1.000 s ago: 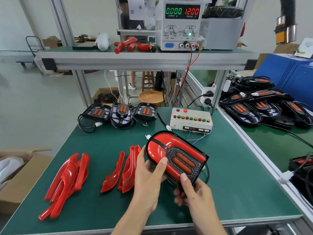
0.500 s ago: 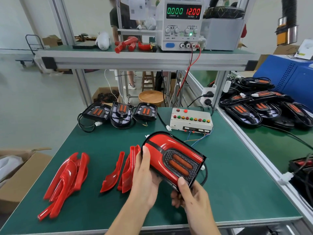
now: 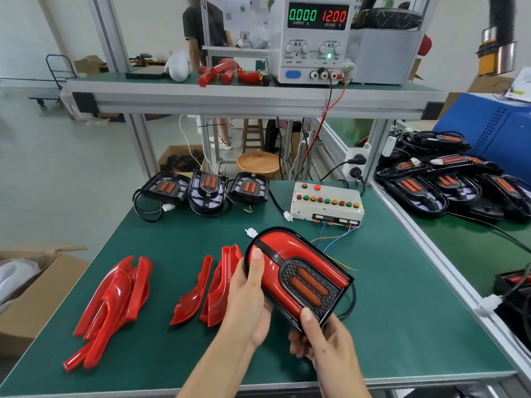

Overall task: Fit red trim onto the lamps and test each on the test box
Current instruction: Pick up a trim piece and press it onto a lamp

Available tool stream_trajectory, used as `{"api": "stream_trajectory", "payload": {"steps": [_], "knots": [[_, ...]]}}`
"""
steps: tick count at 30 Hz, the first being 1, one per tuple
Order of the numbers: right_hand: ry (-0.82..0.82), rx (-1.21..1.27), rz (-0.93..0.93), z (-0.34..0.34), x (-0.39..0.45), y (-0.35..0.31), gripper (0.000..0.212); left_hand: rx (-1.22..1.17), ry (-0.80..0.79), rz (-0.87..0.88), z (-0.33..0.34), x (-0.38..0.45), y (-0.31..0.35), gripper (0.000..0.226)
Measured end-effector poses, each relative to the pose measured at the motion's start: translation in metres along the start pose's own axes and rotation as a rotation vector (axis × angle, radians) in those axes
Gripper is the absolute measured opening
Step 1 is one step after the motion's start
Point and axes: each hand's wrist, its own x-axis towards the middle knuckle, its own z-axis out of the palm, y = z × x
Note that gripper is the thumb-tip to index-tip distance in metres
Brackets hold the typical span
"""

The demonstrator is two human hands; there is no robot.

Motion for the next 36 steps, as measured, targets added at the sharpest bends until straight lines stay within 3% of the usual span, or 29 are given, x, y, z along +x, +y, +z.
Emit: {"api": "stream_trajectory", "payload": {"steps": [7, 11, 13, 14, 16, 19, 20, 21, 23, 26, 28, 32, 36], "knots": [[-0.026, -0.09, 0.097, 0.002, -0.005, -0.014, 0.057, 0.04, 0.037, 0.02, 0.001, -0.001, 0.004, 0.051], [-0.111, -0.556, 0.236, -0.012, -0.012, -0.042, 0.084, 0.147, 0.034, 0.109, 0.0, 0.001, 0.005, 0.052], [-0.013, -0.765, 0.035, -0.021, -0.011, -0.056, 0.077, 0.262, 0.015, 0.158, 0.002, 0.003, 0.004, 0.025], [0.018, -0.754, -0.079, -0.023, -0.01, -0.063, 0.074, 0.317, 0.015, 0.188, 0.002, 0.004, 0.003, 0.018], [0.088, -0.602, -0.292, -0.023, -0.001, -0.075, 0.065, 0.406, 0.041, 0.246, 0.003, 0.004, 0.0, 0.029], [0.158, -0.629, -0.578, -0.012, 0.029, -0.095, 0.018, 0.524, 0.062, 0.329, 0.004, 0.003, -0.007, 0.041], [0.11, -0.687, -0.576, -0.007, 0.041, -0.103, 0.02, 0.563, 0.058, 0.348, 0.005, 0.003, -0.009, 0.038], [0.025, -0.744, -0.53, -0.005, 0.053, -0.109, 0.036, 0.593, 0.047, 0.368, 0.006, 0.001, -0.01, 0.035], [-0.147, -0.813, -0.352, 0.001, 0.072, -0.119, 0.053, 0.638, 0.011, 0.418, 0.009, -0.001, -0.008, 0.034], [-0.292, -0.817, -0.28, 0.004, 0.086, -0.118, 0.037, 0.636, -0.035, 0.443, 0.011, -0.002, -0.006, 0.035], [-0.313, -0.742, -0.29, 0.002, 0.089, -0.117, 0.024, 0.639, -0.062, 0.433, 0.01, -0.005, -0.005, 0.037], [-0.283, -0.561, -0.267, -0.005, 0.089, -0.113, 0.018, 0.7, -0.135, 0.371, 0.0, -0.009, -0.009, 0.044], [-0.405, -0.518, -0.198, -0.011, 0.089, -0.119, 0.016, 0.786, -0.135, 0.361, 0.002, -0.017, -0.012, 0.016]]}}
